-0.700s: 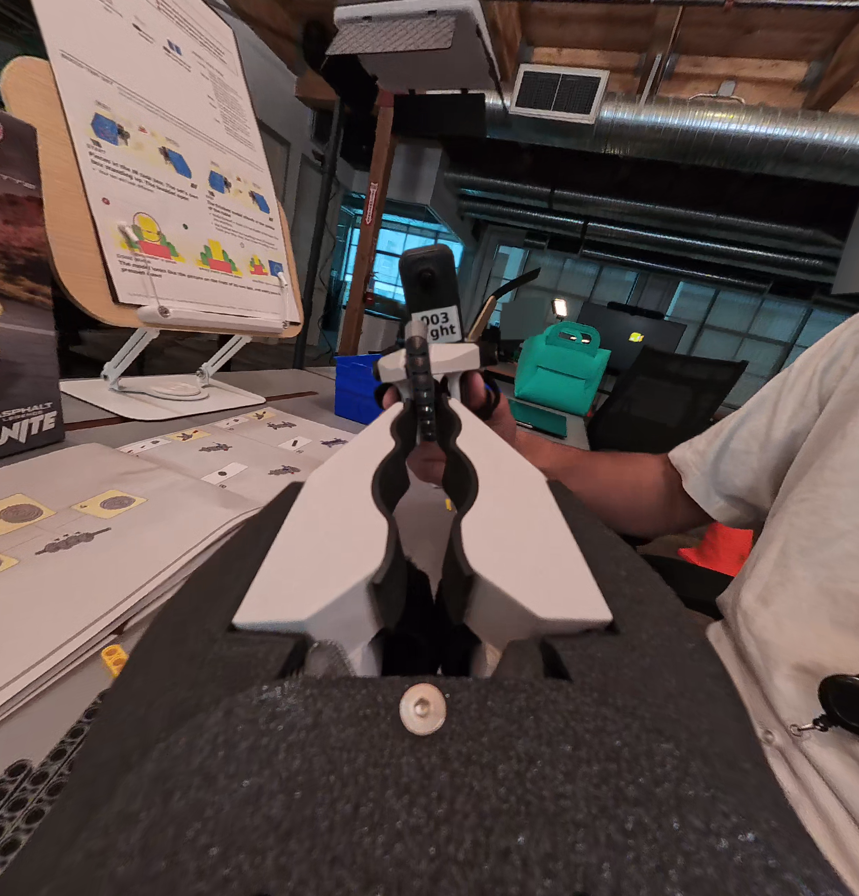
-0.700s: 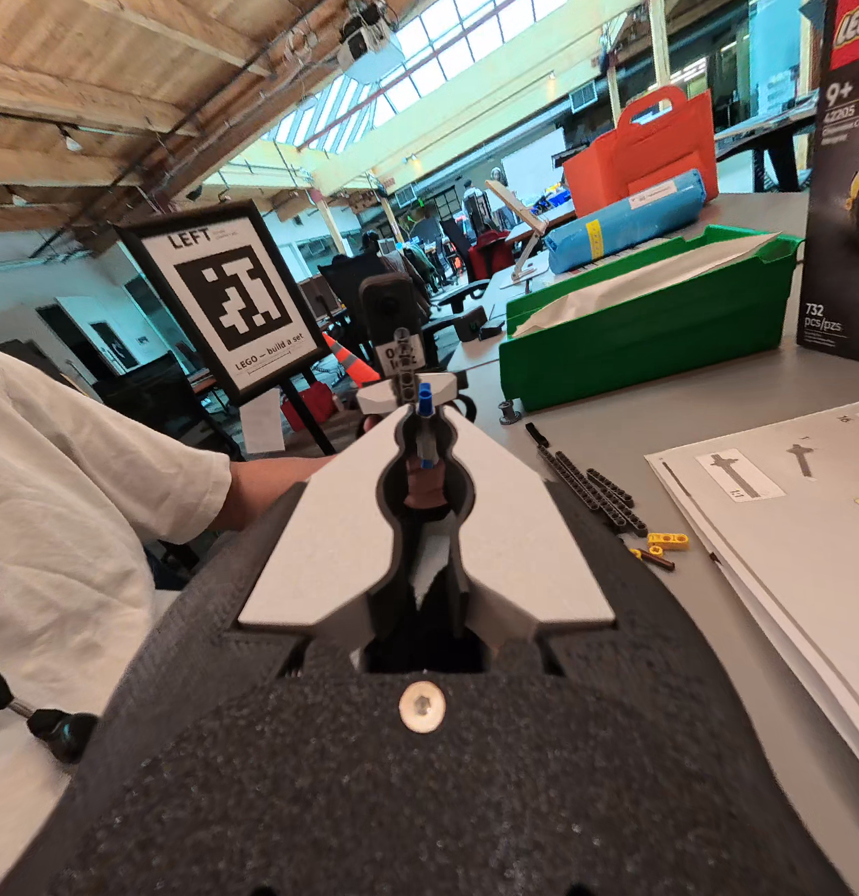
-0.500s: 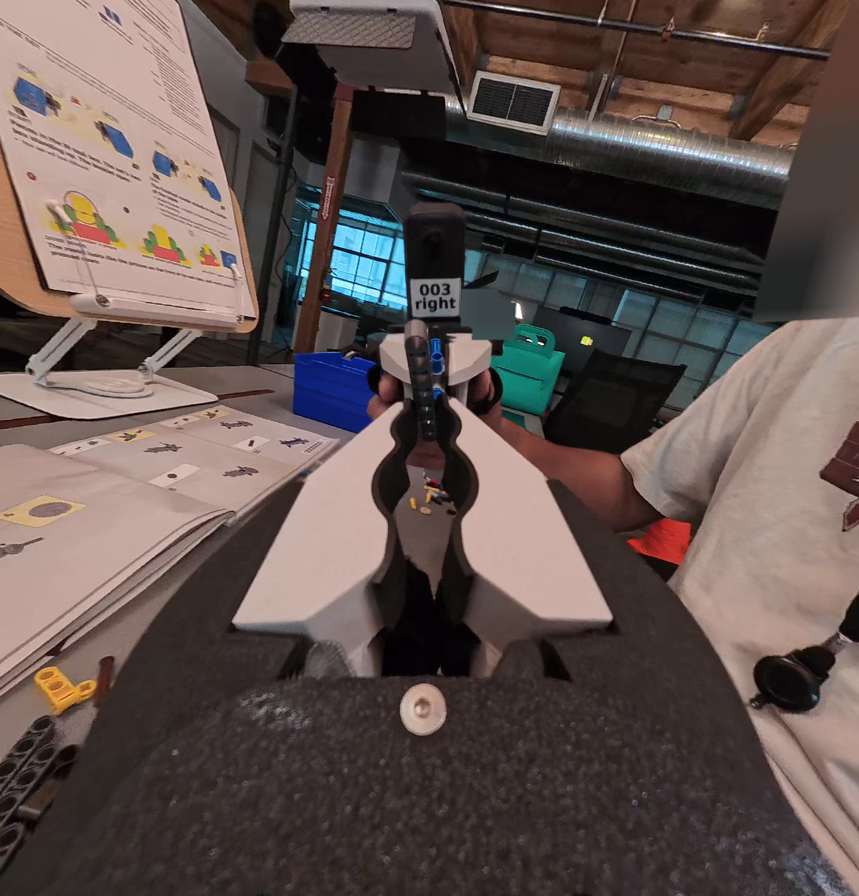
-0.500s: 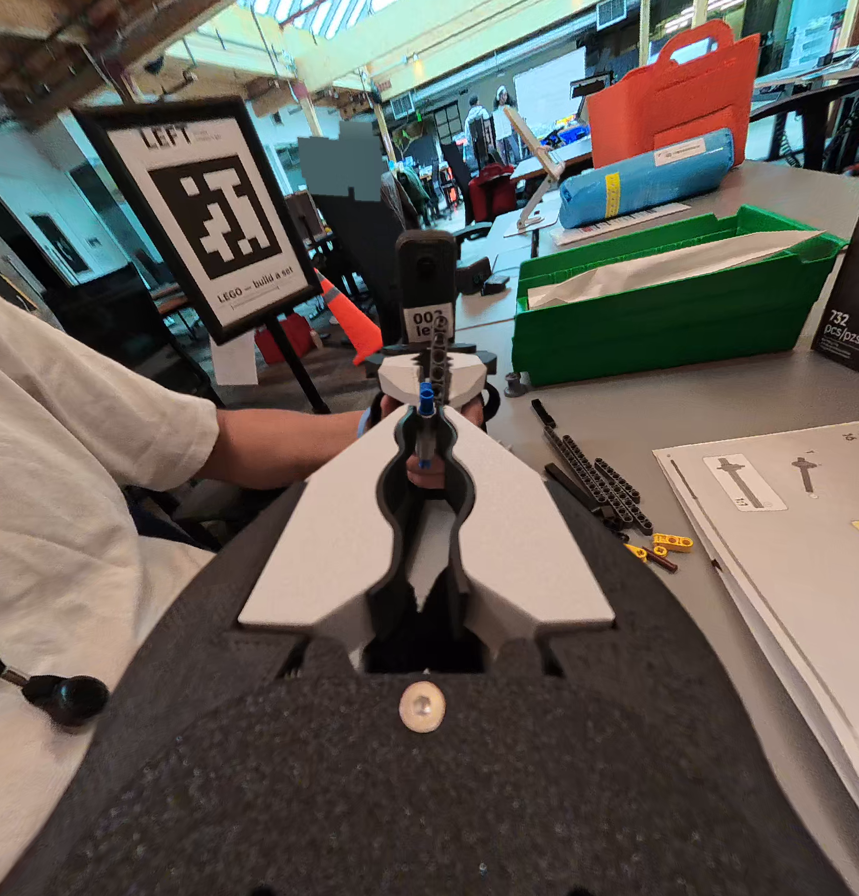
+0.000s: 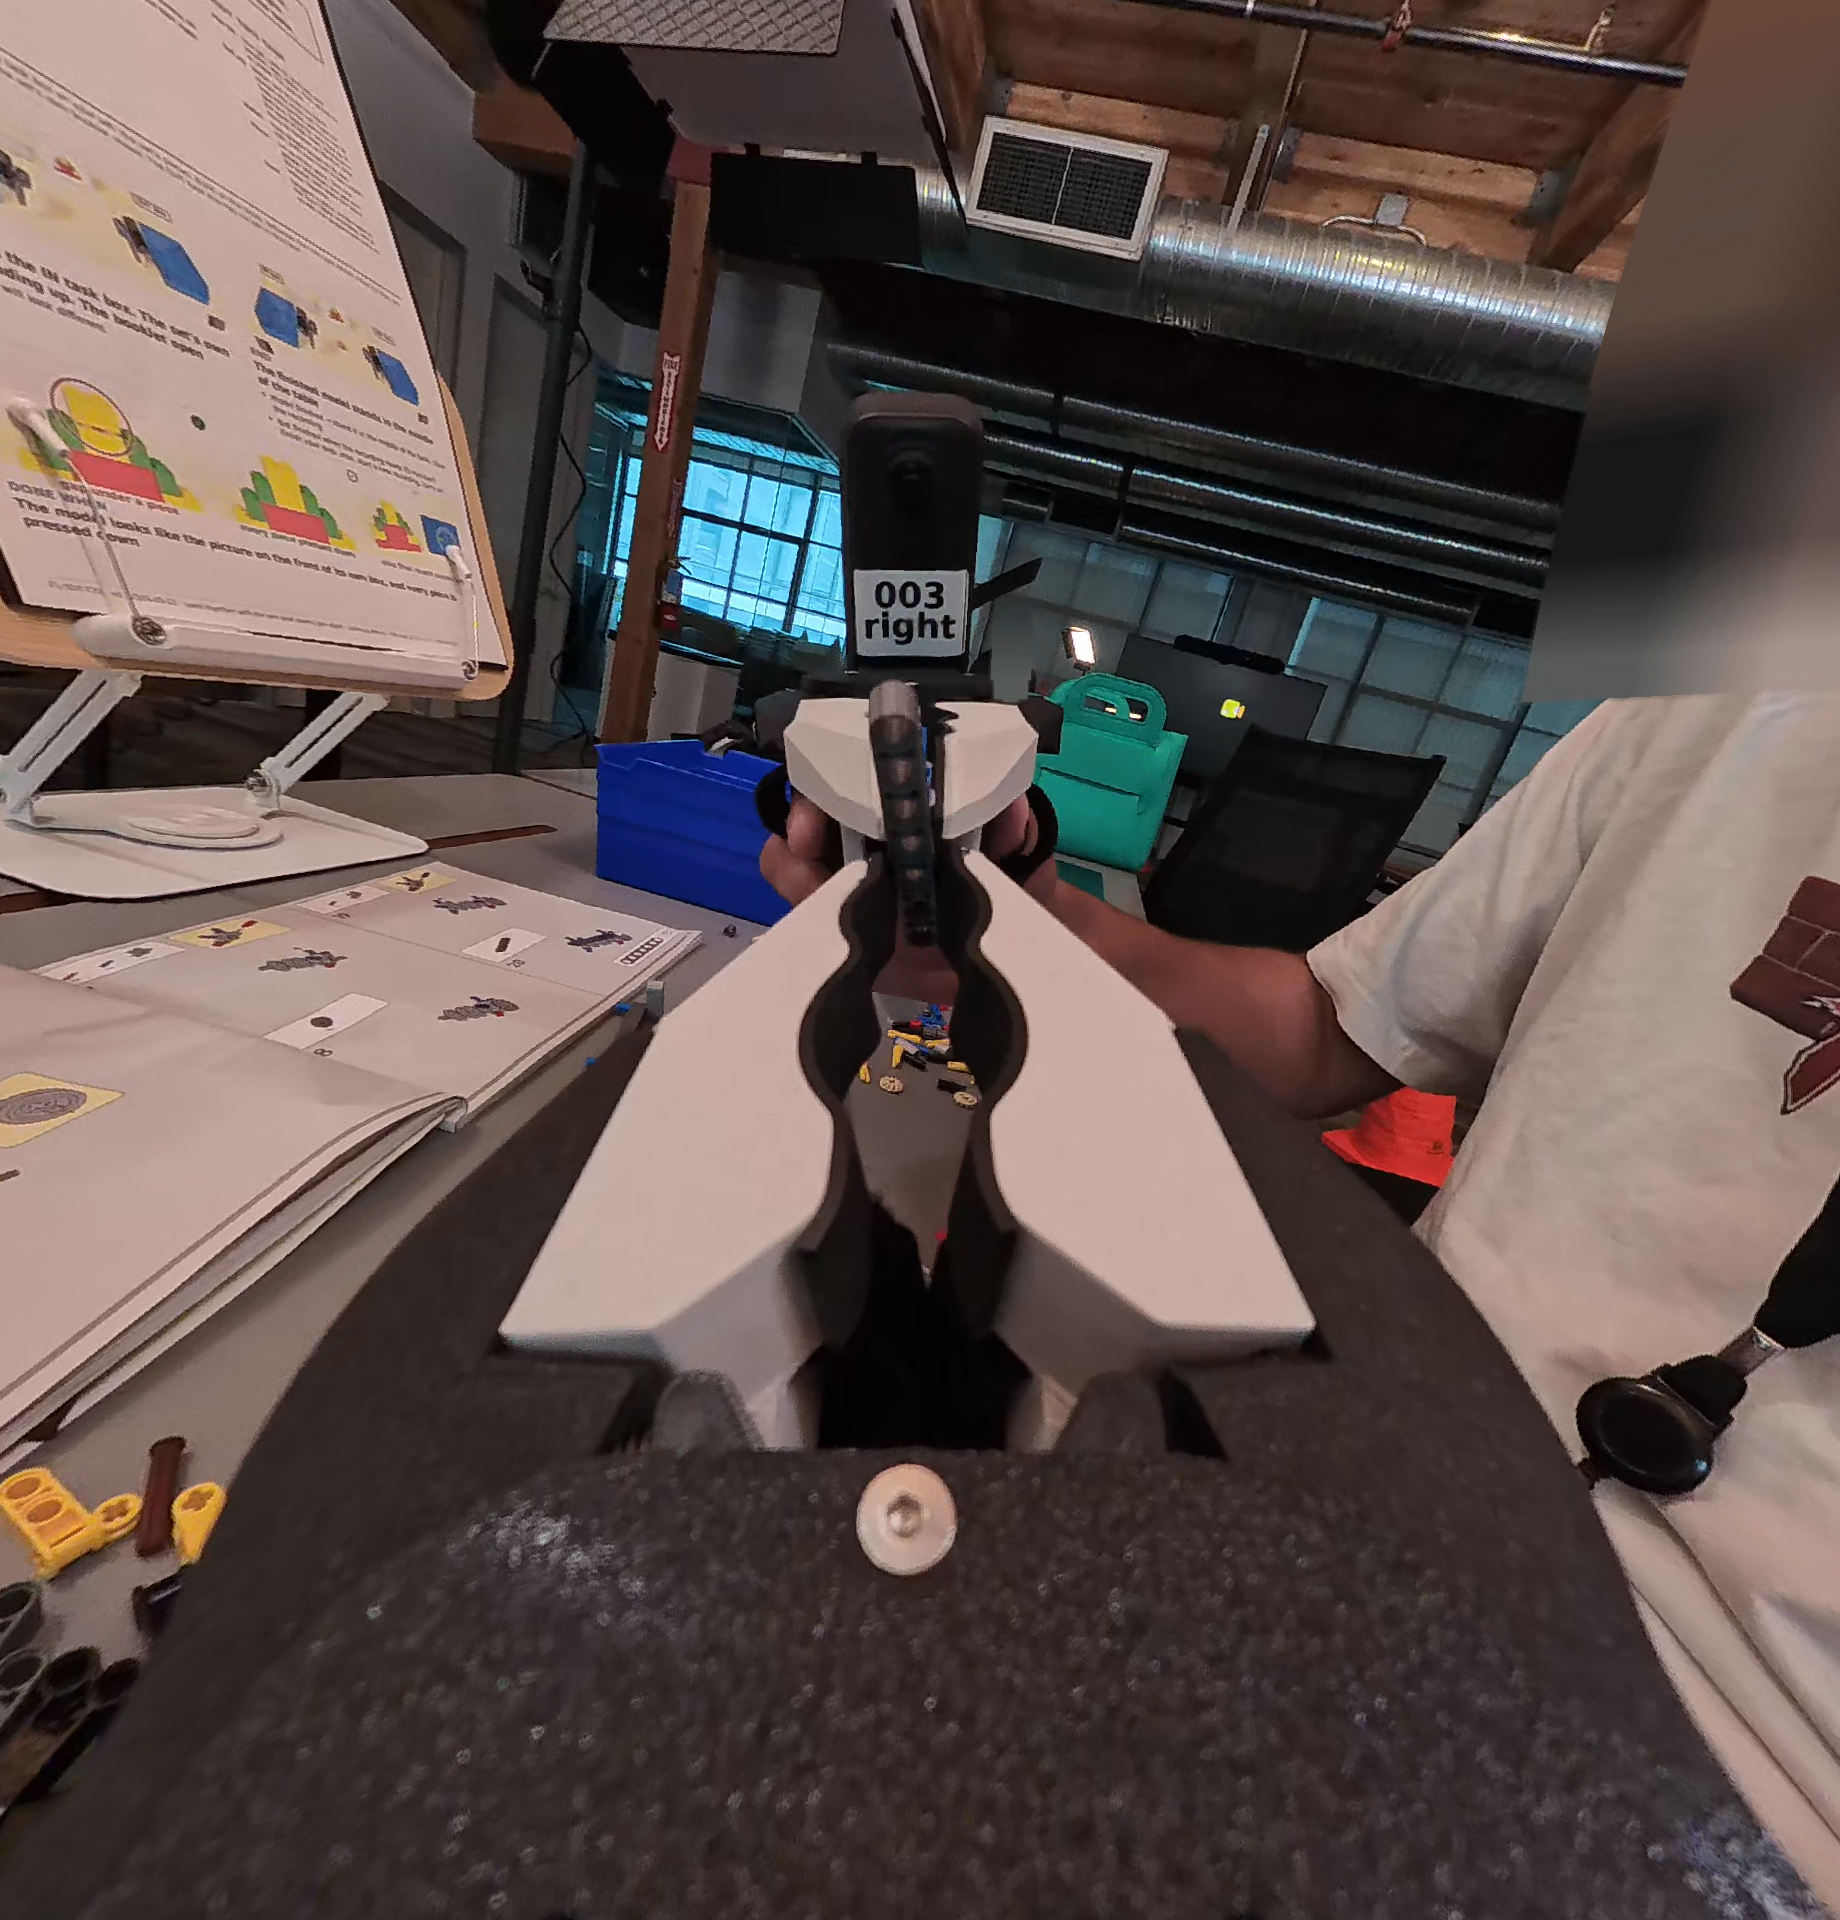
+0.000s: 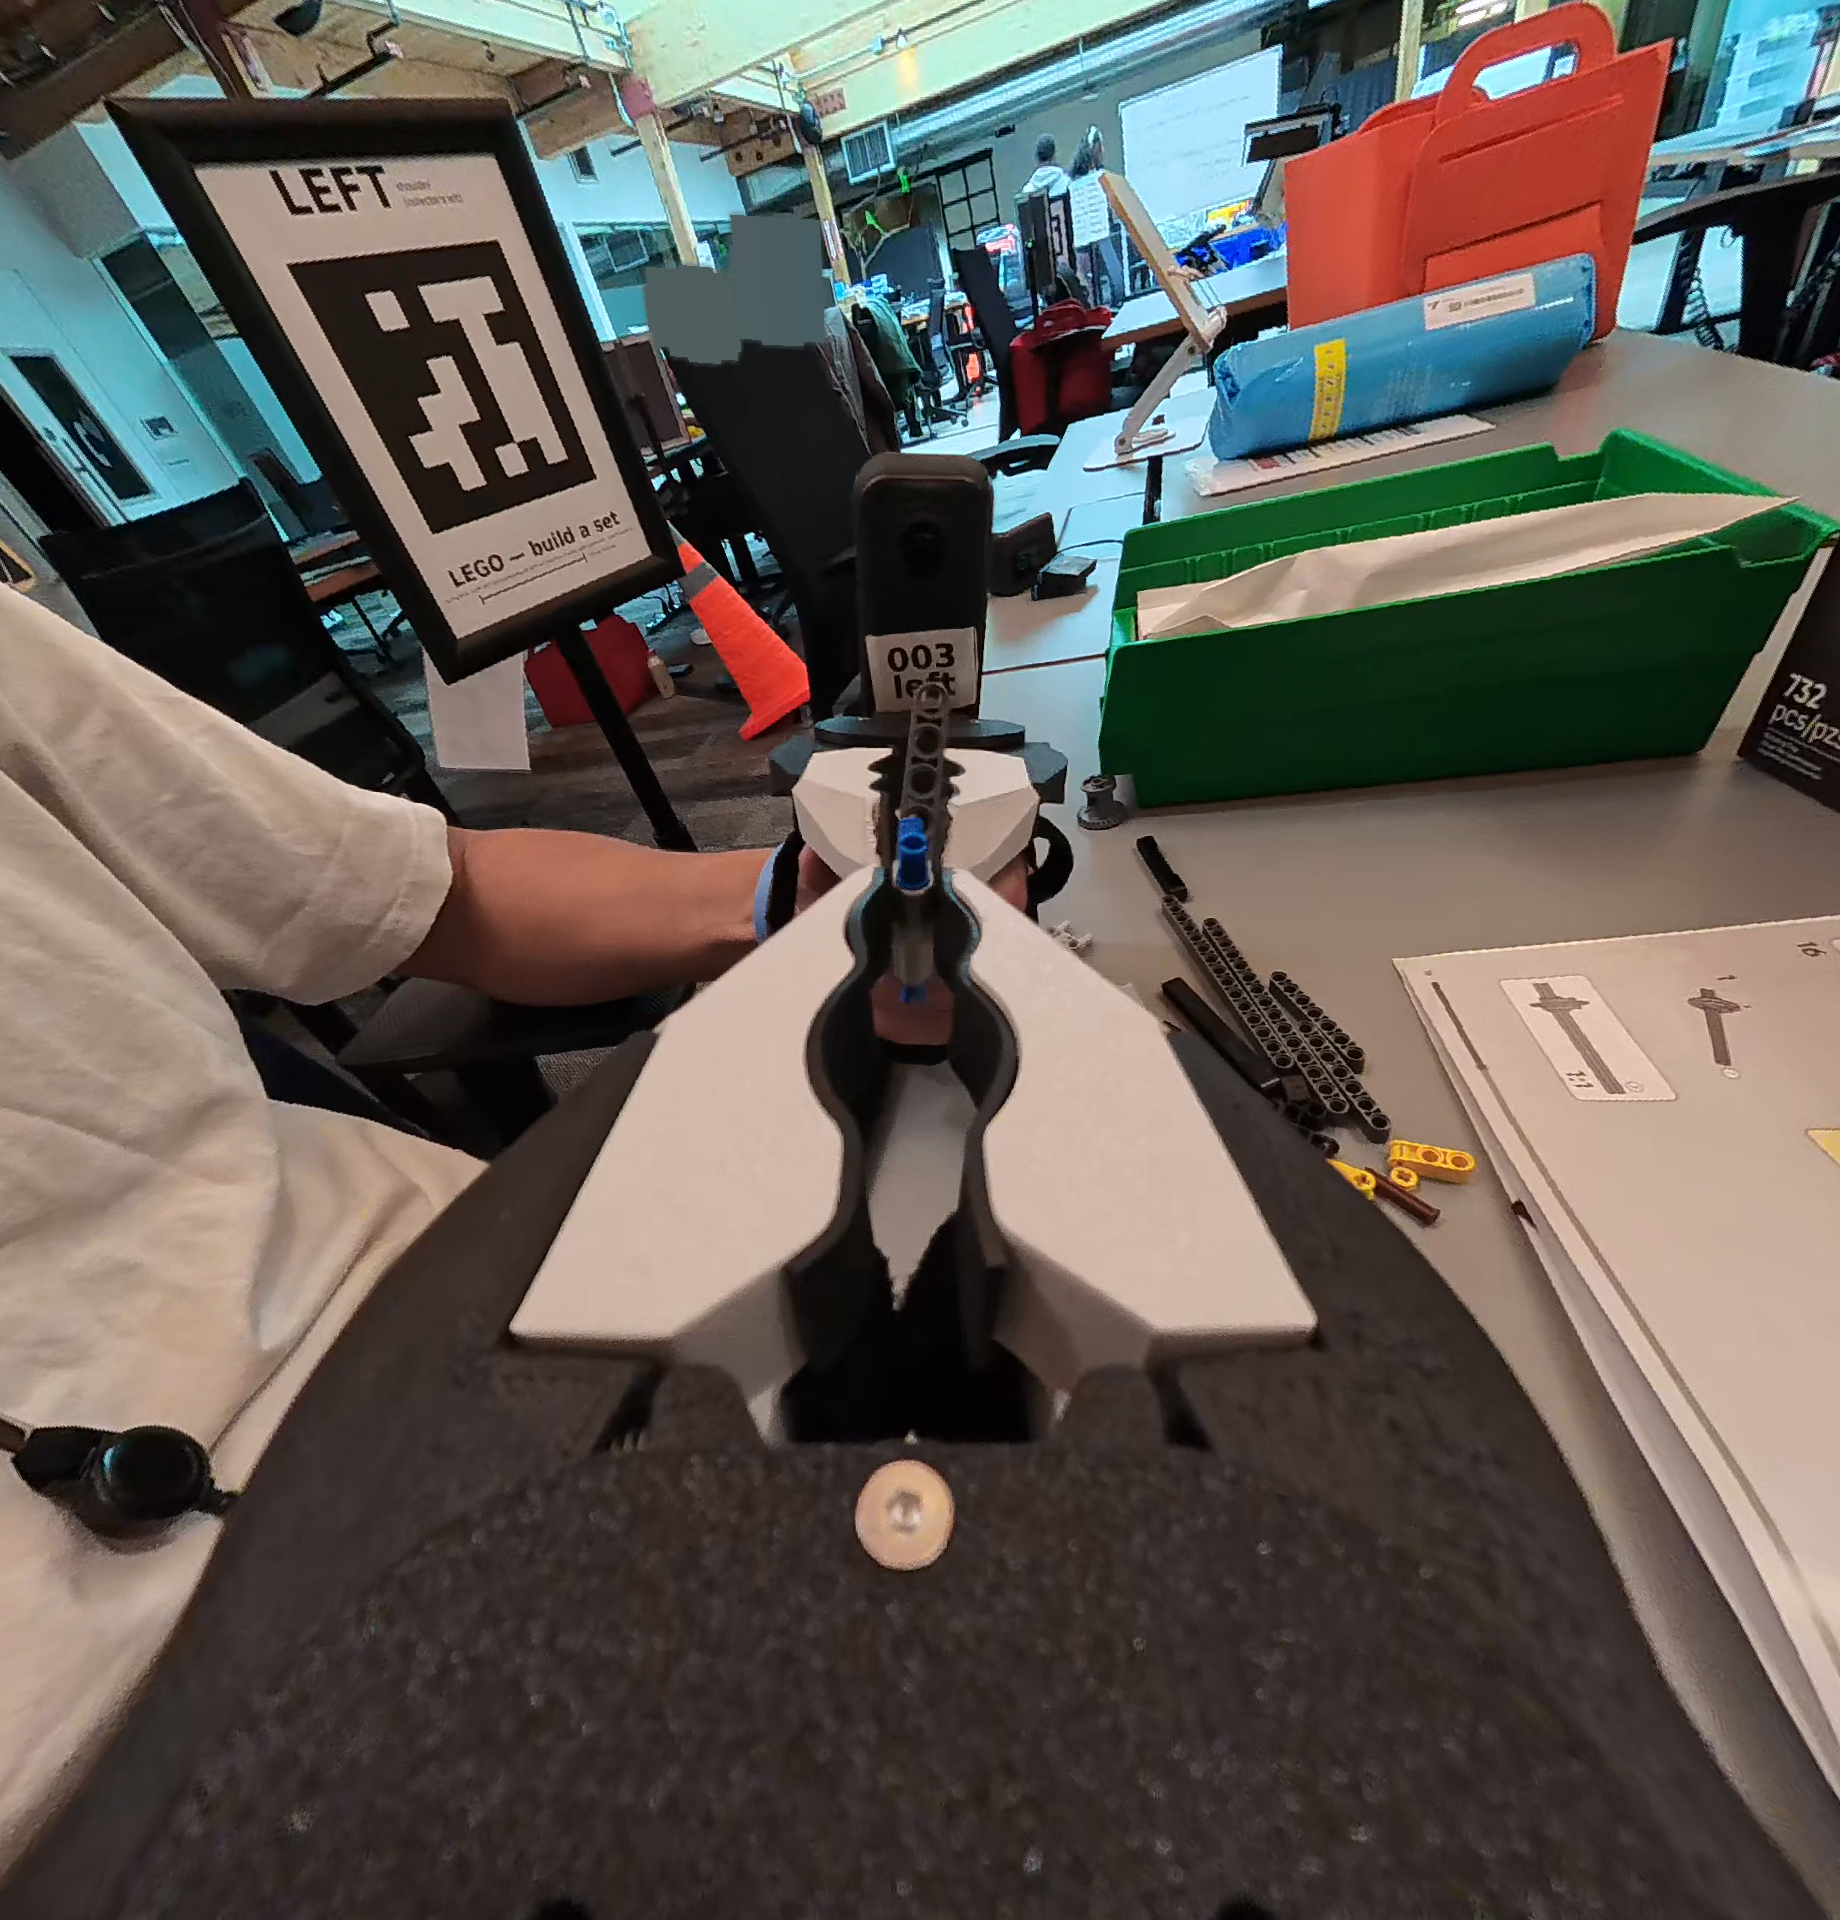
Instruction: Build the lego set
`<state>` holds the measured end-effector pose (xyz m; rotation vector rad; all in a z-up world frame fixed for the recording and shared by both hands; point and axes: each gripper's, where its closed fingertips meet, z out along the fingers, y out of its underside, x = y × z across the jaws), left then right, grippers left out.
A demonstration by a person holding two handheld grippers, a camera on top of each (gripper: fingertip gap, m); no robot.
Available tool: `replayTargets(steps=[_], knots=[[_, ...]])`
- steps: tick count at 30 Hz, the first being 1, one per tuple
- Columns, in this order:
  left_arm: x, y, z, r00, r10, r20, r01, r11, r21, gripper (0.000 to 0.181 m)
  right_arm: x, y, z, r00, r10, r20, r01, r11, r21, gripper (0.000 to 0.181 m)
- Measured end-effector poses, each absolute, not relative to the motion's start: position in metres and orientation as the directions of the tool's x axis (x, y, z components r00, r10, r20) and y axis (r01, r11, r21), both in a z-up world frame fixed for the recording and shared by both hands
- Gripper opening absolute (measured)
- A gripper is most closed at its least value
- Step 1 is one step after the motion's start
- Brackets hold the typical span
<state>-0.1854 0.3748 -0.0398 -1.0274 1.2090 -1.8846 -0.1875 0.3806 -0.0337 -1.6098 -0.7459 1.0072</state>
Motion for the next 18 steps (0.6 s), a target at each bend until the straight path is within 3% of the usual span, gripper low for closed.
replayTargets(steps=[12,18], knots=[[-0.185,0.374,-0.0435,-0.456,-0.86,0.231,0.116,-0.315,-0.942,0.006,-0.1886,0.379,-0.0378,0.465,0.86,-0.208,0.028,-0.249,-0.968,0.005],[-0.1851,0.3767,-0.0433,-0.445,-0.865,0.229,0.125,-0.314,-0.941,0.006,-0.1884,0.3812,-0.0388,0.455,0.854,-0.253,-0.027,-0.271,-0.962,0.006]])
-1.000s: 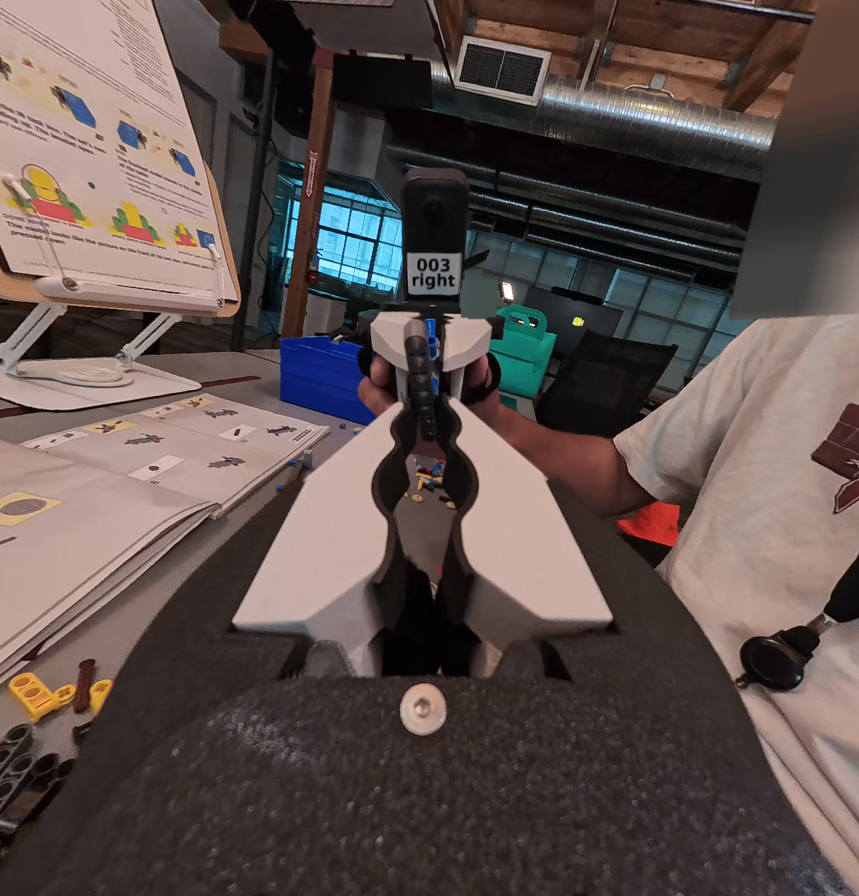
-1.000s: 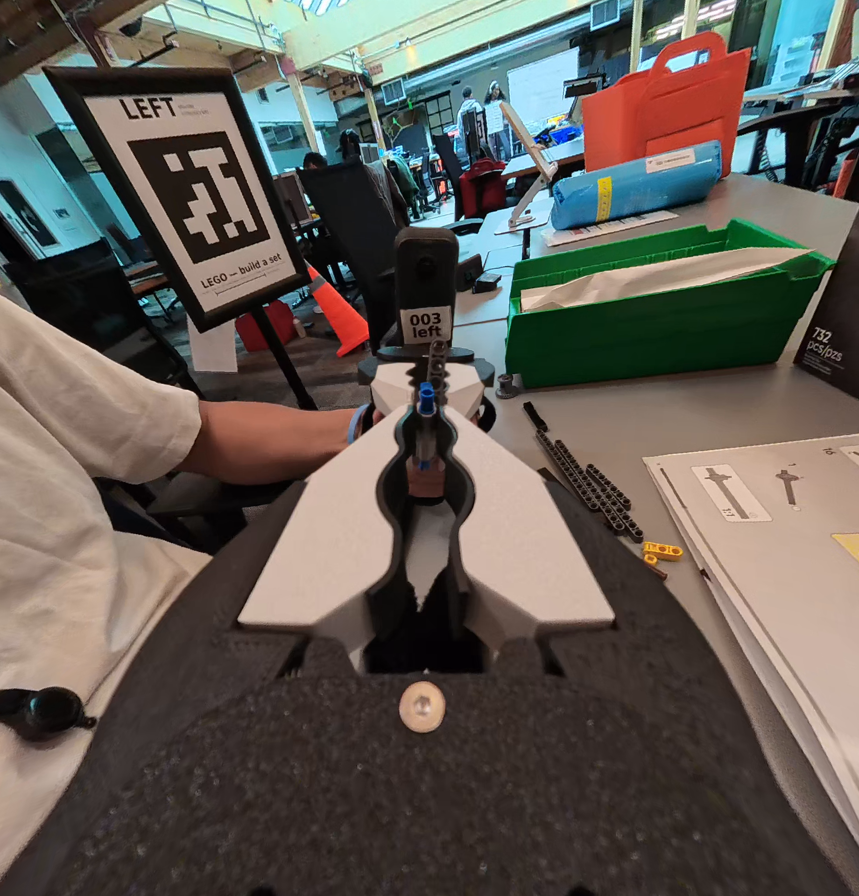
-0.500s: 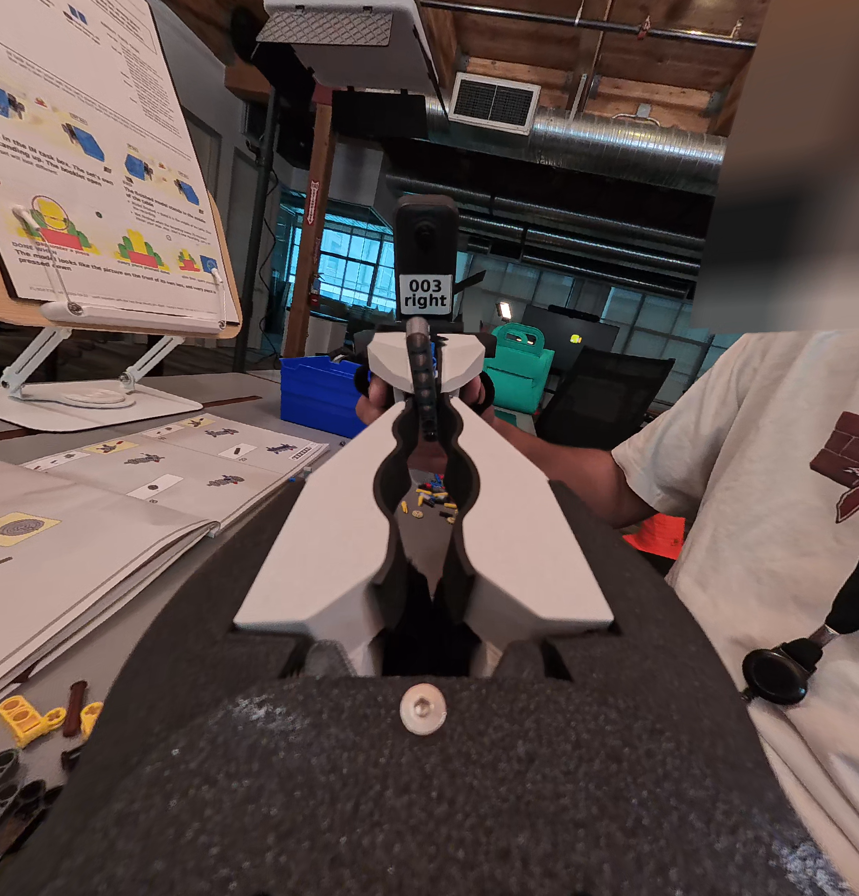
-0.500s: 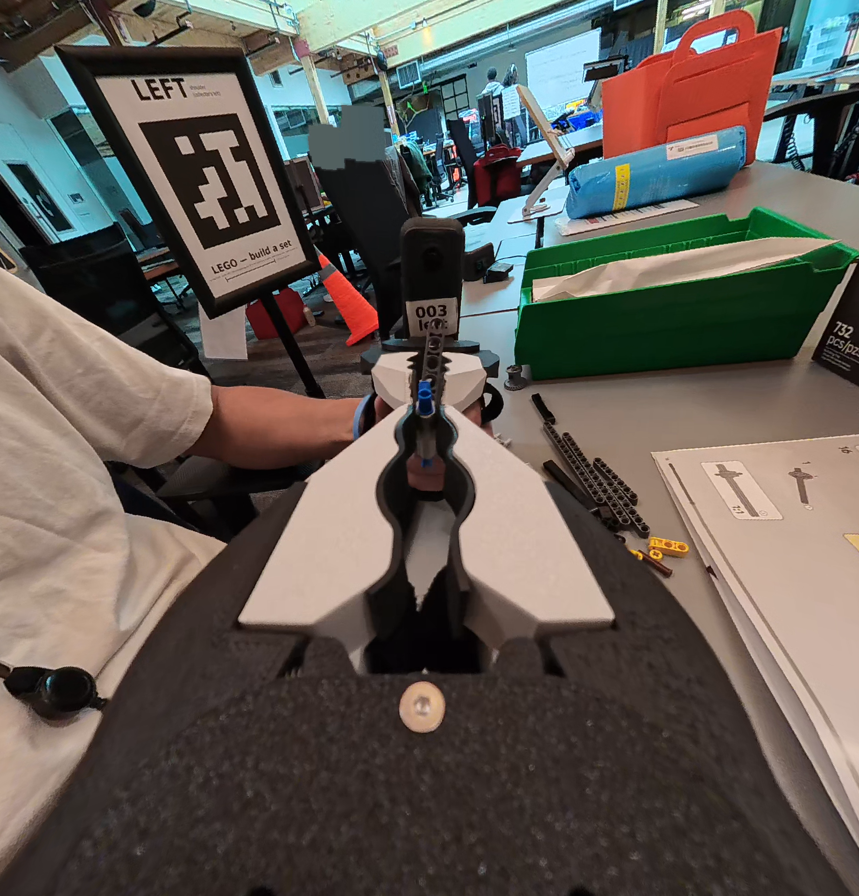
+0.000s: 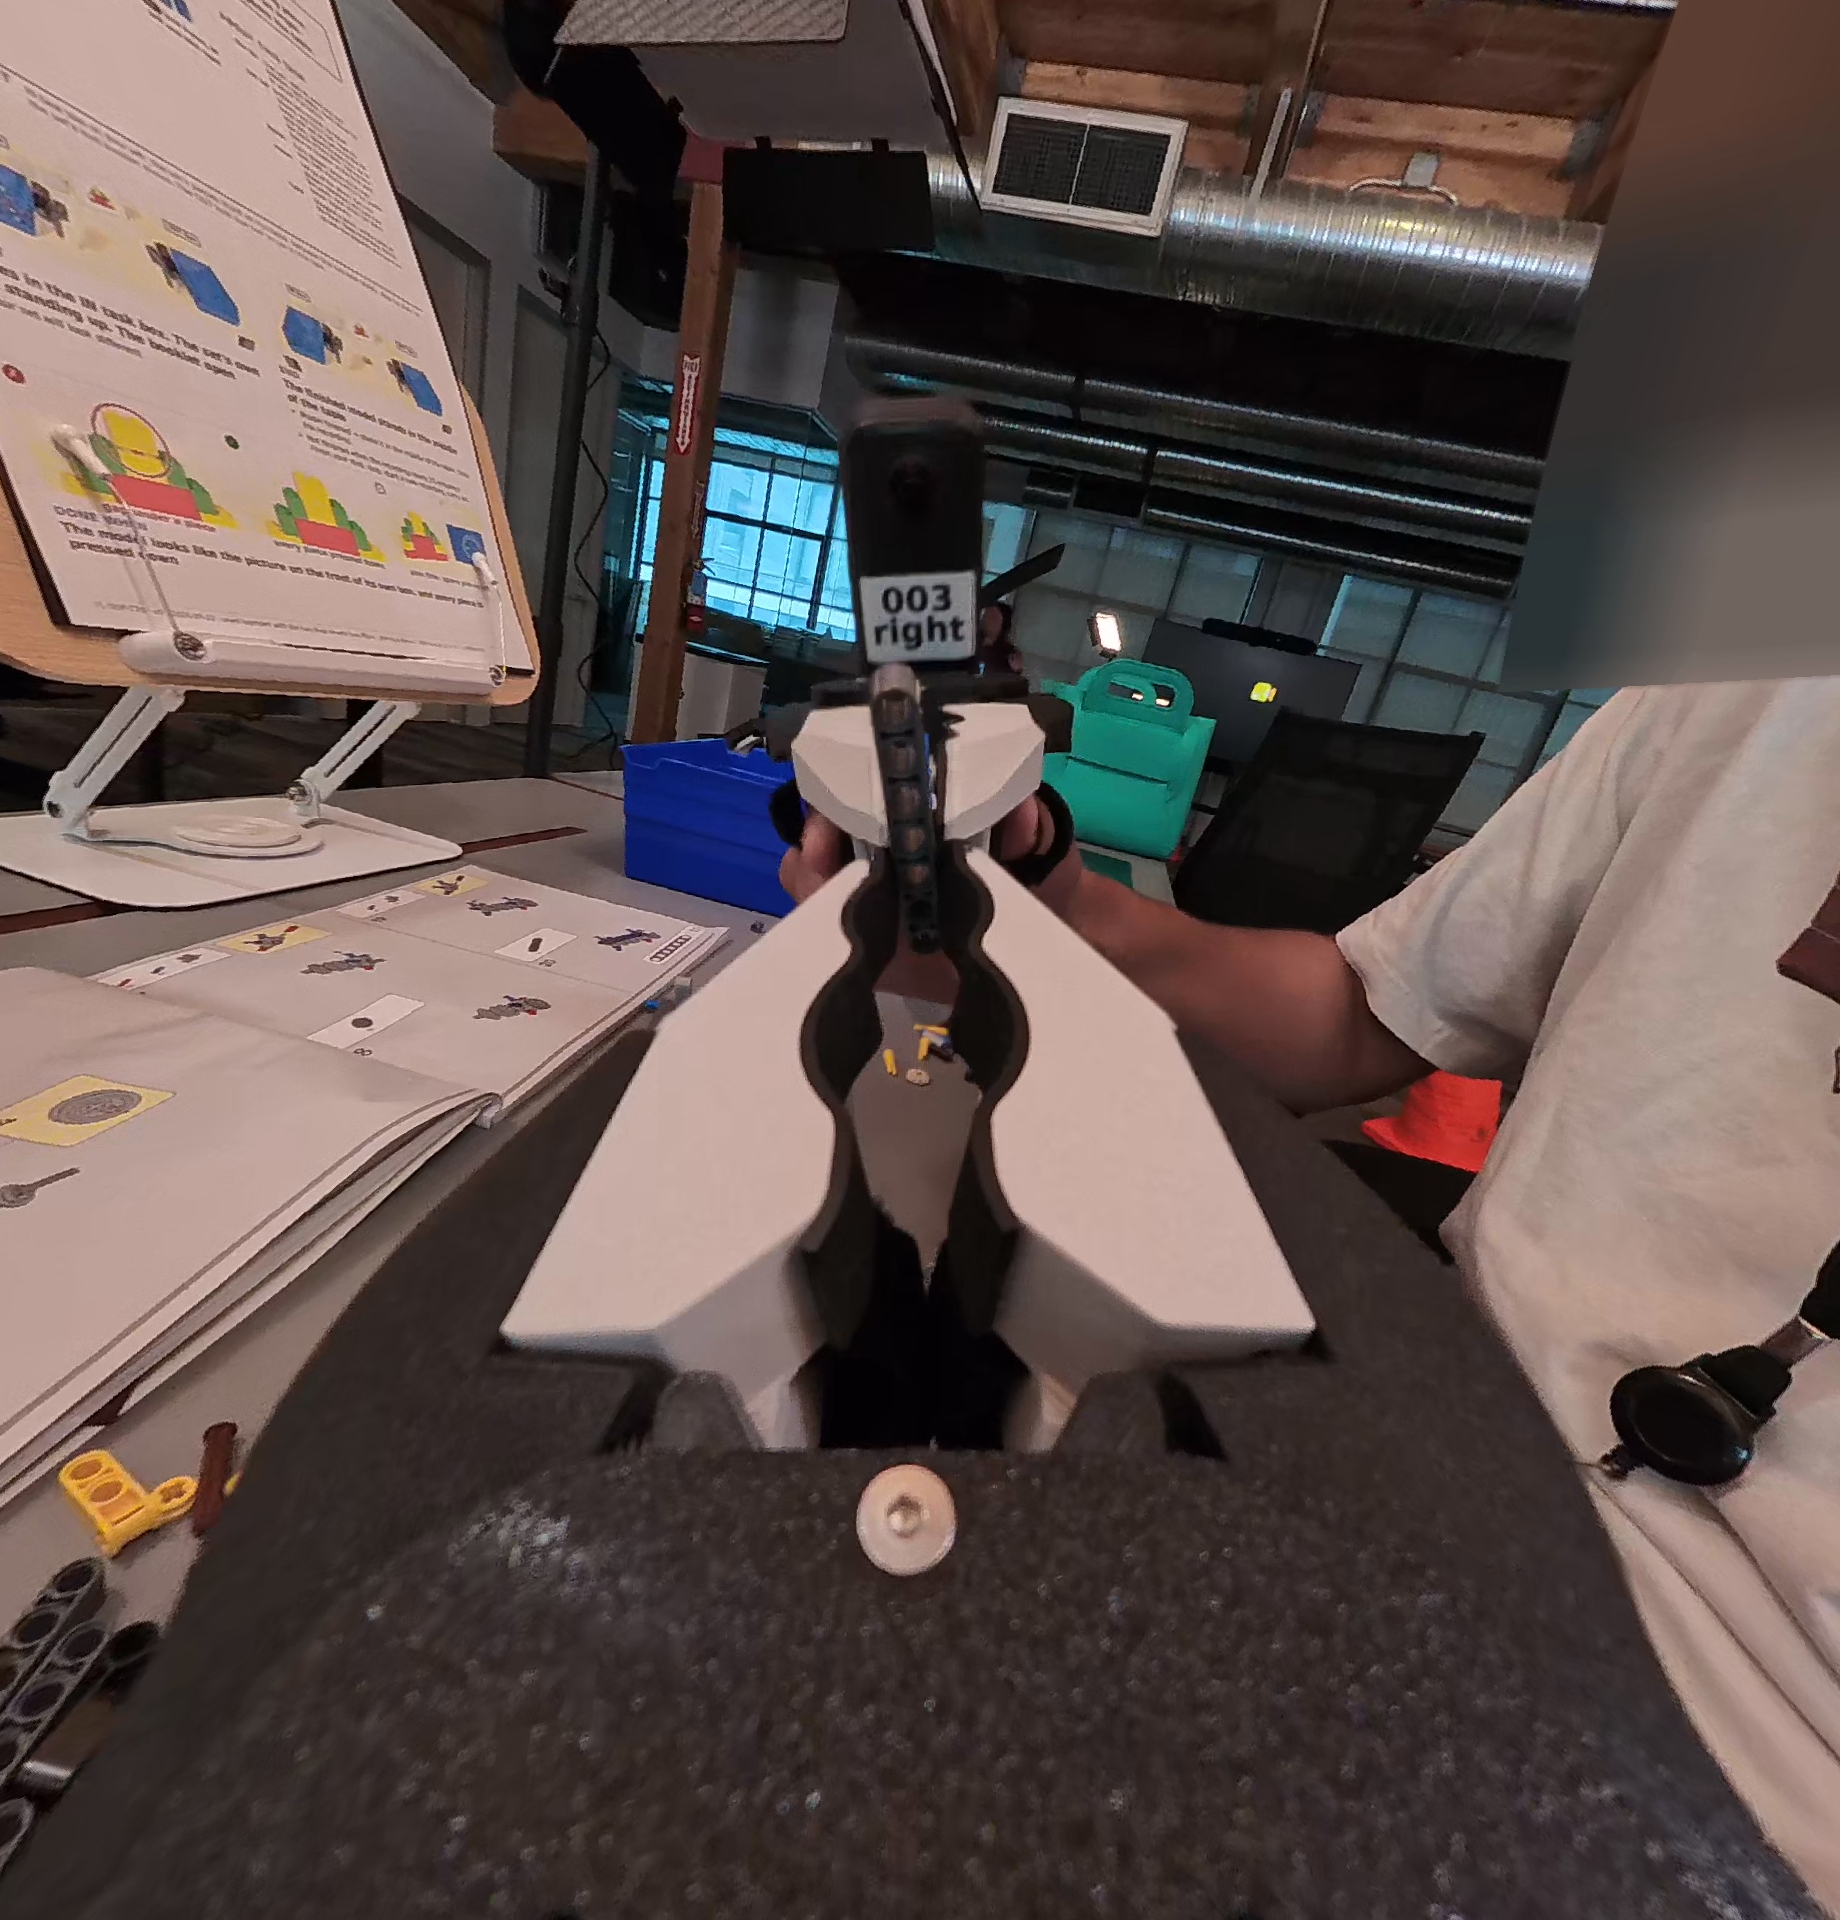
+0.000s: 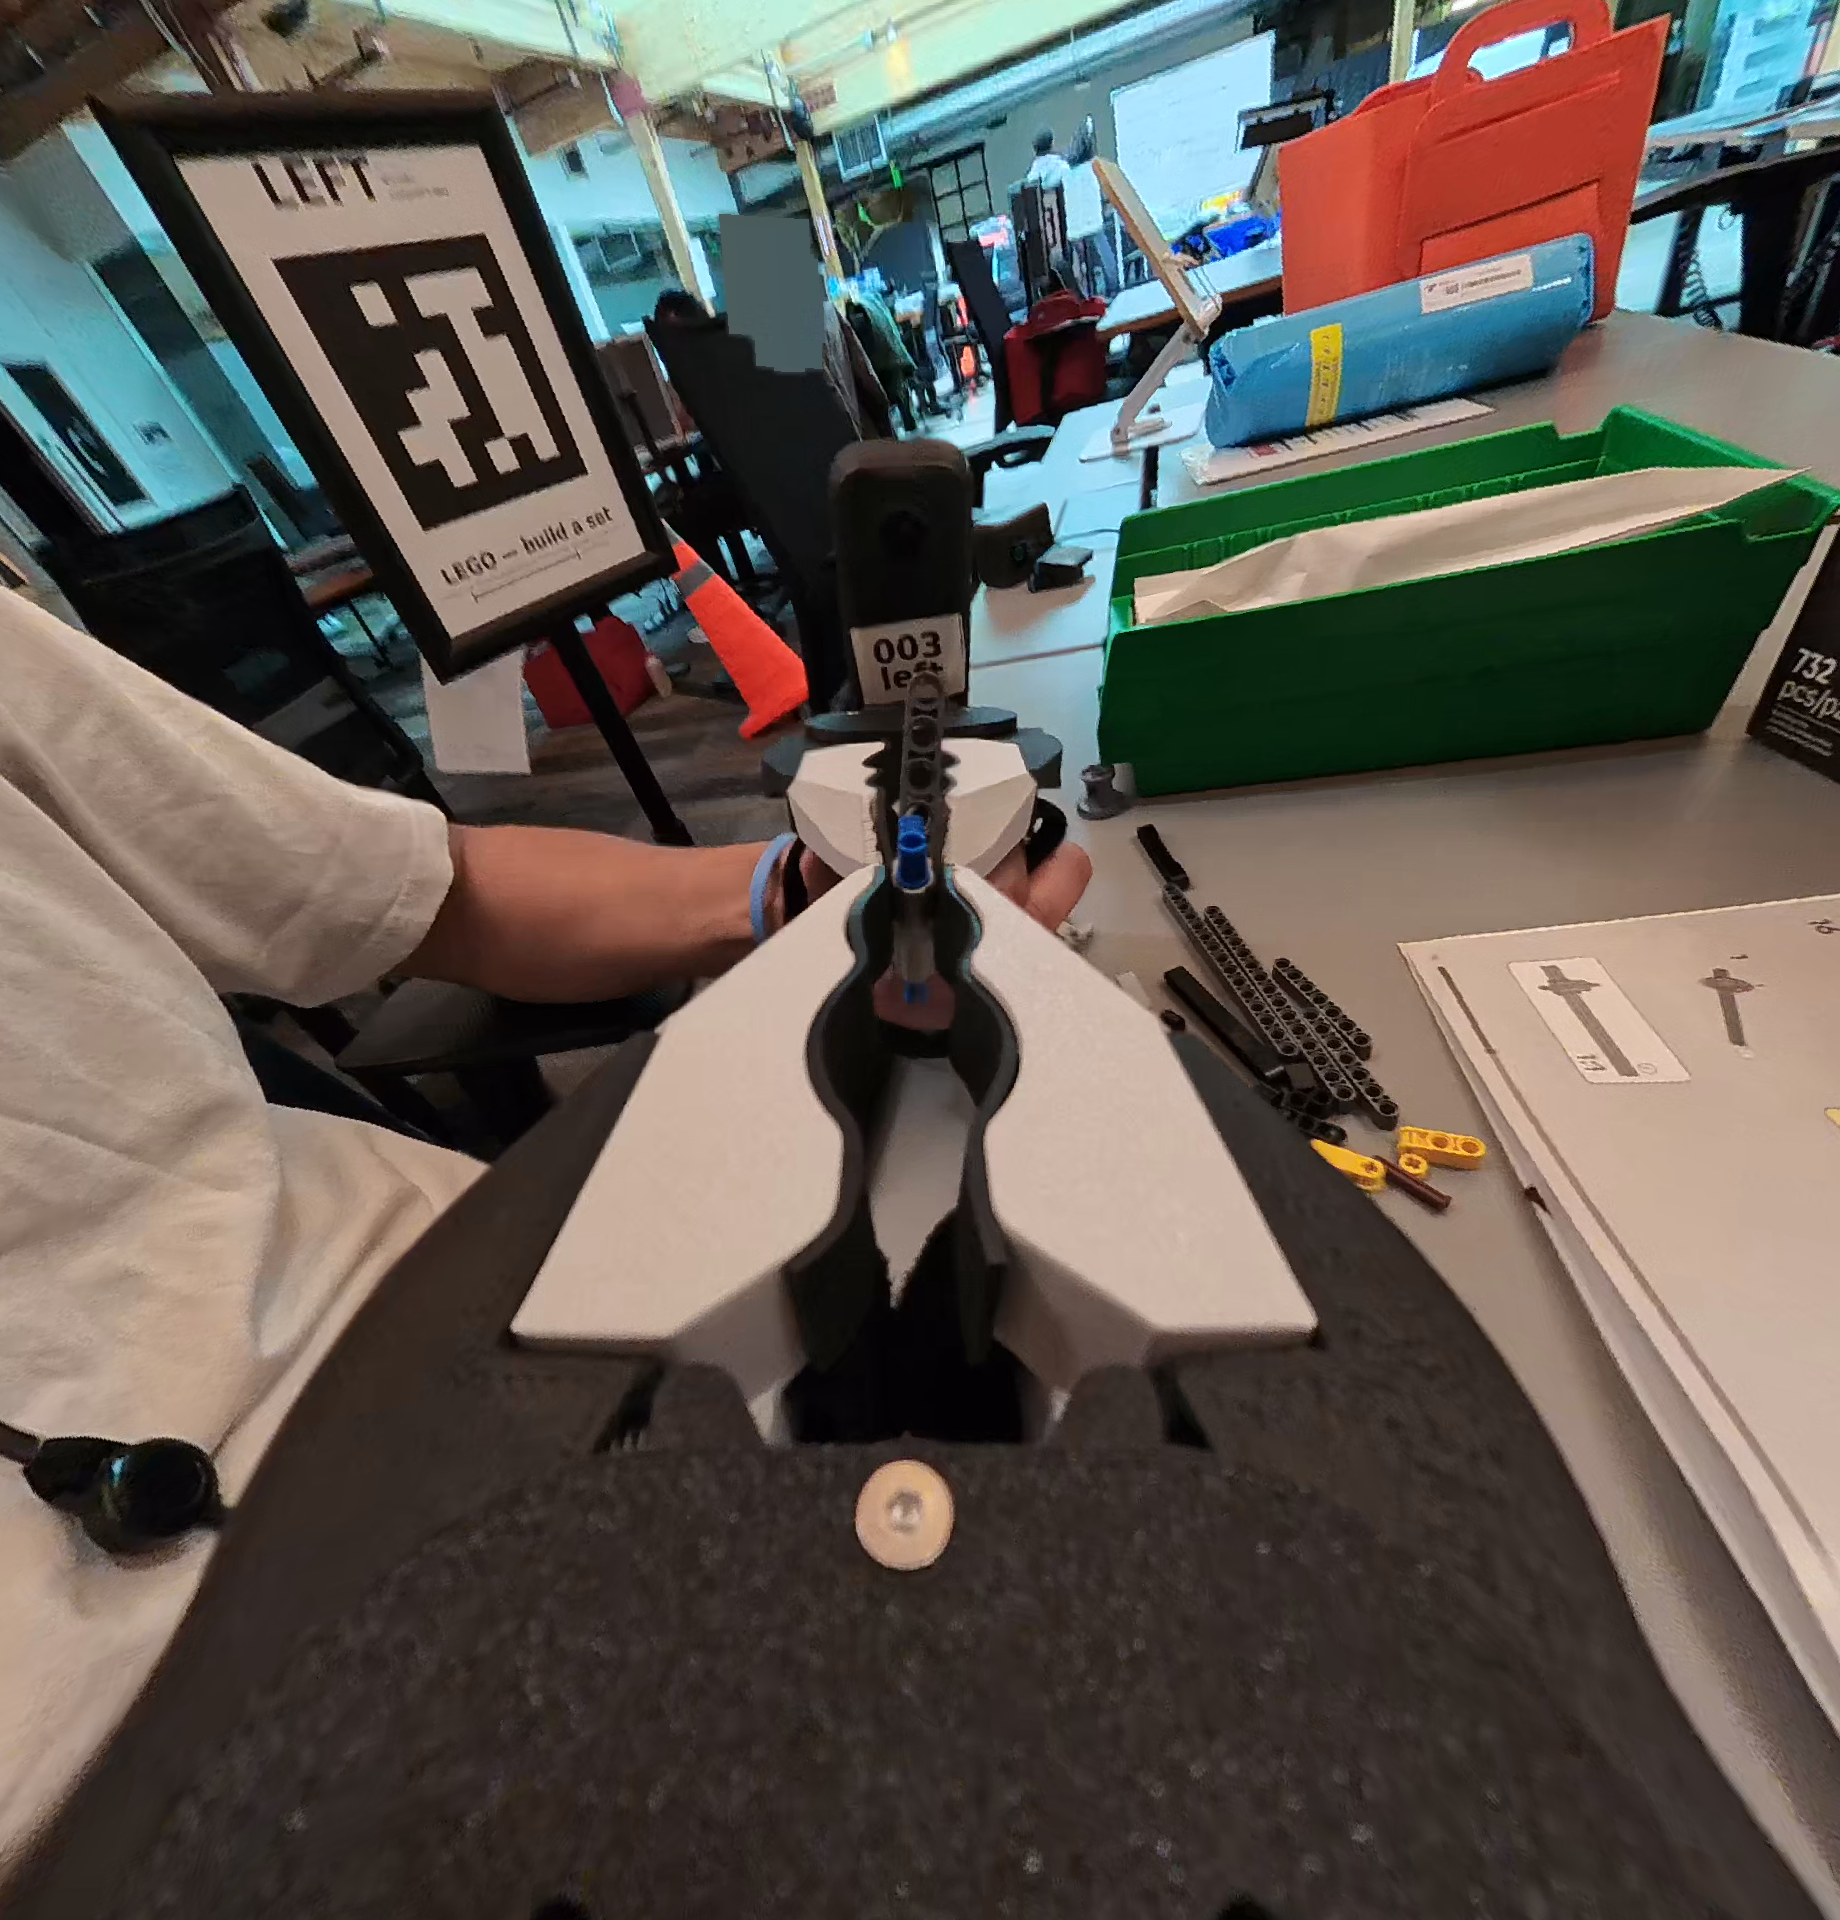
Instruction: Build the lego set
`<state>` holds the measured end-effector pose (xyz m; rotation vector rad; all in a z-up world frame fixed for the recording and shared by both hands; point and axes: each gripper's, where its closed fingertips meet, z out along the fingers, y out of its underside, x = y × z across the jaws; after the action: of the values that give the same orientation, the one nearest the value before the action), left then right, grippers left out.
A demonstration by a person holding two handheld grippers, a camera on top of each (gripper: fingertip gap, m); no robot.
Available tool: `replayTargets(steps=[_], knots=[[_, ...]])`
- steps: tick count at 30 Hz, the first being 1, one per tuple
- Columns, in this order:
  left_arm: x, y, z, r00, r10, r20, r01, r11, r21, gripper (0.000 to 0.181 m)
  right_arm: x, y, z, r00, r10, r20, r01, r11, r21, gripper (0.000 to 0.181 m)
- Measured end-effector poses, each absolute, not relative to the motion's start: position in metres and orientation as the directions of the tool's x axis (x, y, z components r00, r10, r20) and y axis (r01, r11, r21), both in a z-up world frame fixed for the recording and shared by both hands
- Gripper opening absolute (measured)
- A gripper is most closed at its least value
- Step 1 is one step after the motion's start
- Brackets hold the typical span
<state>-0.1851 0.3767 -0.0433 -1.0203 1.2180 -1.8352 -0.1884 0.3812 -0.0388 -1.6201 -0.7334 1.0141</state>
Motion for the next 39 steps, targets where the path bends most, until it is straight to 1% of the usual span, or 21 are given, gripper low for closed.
replayTargets(steps=[3,9,13,18,20,25,32,36,39], knots=[[-0.186,0.379,-0.041,-0.441,-0.868,0.227,0.141,-0.317,-0.938,0.006,-0.19,0.383,-0.036,0.411,0.847,-0.337,-0.111,-0.321,-0.941,0.005],[-0.187,0.378,-0.04,-0.434,-0.881,0.188,0.161,-0.281,-0.946,0.006,-0.191,0.382,-0.036,0.388,0.832,-0.397,-0.131,-0.377,-0.917,0.006],[-0.192,0.376,-0.033,-0.474,-0.857,0.202,0.185,-0.321,-0.929,0.006,-0.194,0.381,-0.03,0.326,0.813,-0.482,-0.196,-0.44,-0.876,0.006],[-0.195,0.382,-0.025,-0.512,-0.815,0.271,0.191,-0.416,-0.889,0.006,-0.198,0.386,-0.023,0.432,0.823,-0.368,-0.172,-0.326,-0.93,0.005],[-0.195,0.383,-0.026,-0.501,-0.822,0.272,0.19,-0.411,-0.892,0.006,-0.198,0.387,-0.024,0.48,0.821,-0.31,-0.137,-0.279,-0.951,0.005],[-0.191,0.382,-0.03,-0.482,-0.836,0.261,0.18,-0.387,-0.904,0.007,-0.199,0.388,-0.031,0.478,0.814,-0.329,-0.128,-0.307,-0.943,0.005],[-0.19,0.381,-0.027,-0.467,-0.85,0.243,0.203,-0.371,-0.906,0.006,-0.197,0.388,-0.026,0.406,0.813,-0.416,-0.228,-0.351,-0.908,0.006],[-0.187,0.383,-0.029,-0.449,-0.852,0.269,0.175,-0.379,-0.909,0.006,-0.193,0.39,-0.028,0.375,0.822,-0.429,-0.264,-0.349,-0.899,0.006],[-0.185,0.385,-0.034,-0.402,-0.882,0.246,0.174,-0.338,-0.925,0.006,-0.19,0.393,-0.031,0.363,0.816,-0.449,-0.288,-0.36,-0.887,0.006]])
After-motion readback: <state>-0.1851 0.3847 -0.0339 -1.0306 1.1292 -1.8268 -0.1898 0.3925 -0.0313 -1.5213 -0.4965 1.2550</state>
